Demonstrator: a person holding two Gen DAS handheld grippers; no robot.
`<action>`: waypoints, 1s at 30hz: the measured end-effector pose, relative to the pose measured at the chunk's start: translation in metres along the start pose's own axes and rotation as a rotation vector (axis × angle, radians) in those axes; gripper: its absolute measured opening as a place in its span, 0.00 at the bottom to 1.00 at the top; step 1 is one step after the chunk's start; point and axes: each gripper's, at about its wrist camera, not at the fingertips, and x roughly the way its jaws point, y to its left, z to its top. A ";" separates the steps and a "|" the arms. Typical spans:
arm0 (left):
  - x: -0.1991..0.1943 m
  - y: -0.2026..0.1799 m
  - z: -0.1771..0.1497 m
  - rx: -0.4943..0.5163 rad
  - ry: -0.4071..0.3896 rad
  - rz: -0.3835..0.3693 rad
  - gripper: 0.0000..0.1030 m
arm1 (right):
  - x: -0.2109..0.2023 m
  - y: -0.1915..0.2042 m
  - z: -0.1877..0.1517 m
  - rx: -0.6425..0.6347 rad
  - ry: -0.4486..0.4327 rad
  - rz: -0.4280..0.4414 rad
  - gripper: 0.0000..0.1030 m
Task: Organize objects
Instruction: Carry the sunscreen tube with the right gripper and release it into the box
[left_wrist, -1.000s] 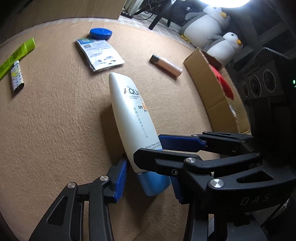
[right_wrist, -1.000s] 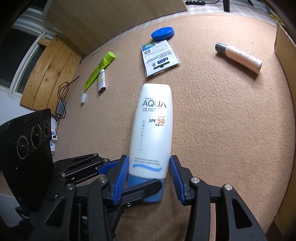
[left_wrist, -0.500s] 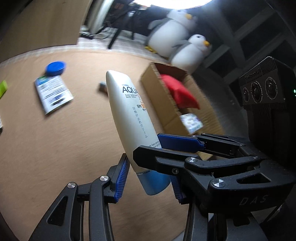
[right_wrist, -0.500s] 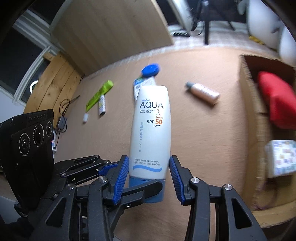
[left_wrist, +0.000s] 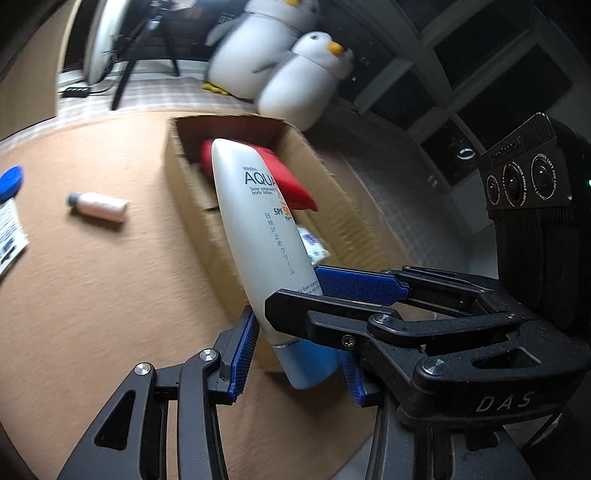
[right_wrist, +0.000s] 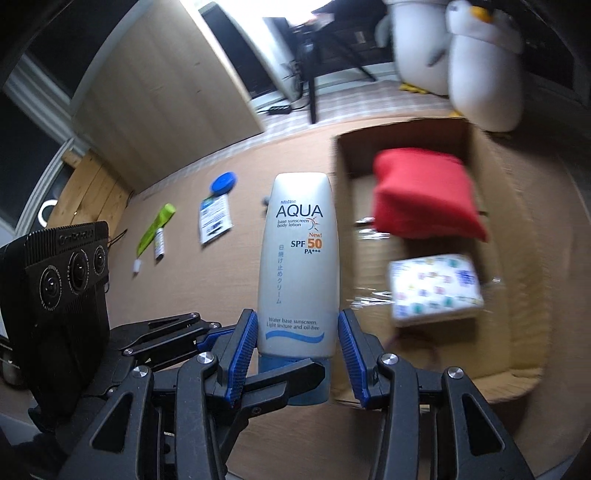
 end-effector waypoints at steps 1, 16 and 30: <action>0.005 -0.005 0.001 0.007 0.004 -0.002 0.44 | -0.003 -0.006 -0.001 0.006 -0.003 -0.006 0.41; 0.018 -0.021 0.004 0.035 0.010 0.038 0.69 | -0.021 -0.054 -0.003 0.080 -0.035 -0.026 0.56; -0.039 0.017 -0.022 -0.010 -0.029 0.083 0.69 | -0.020 -0.035 -0.001 0.072 -0.073 -0.050 0.58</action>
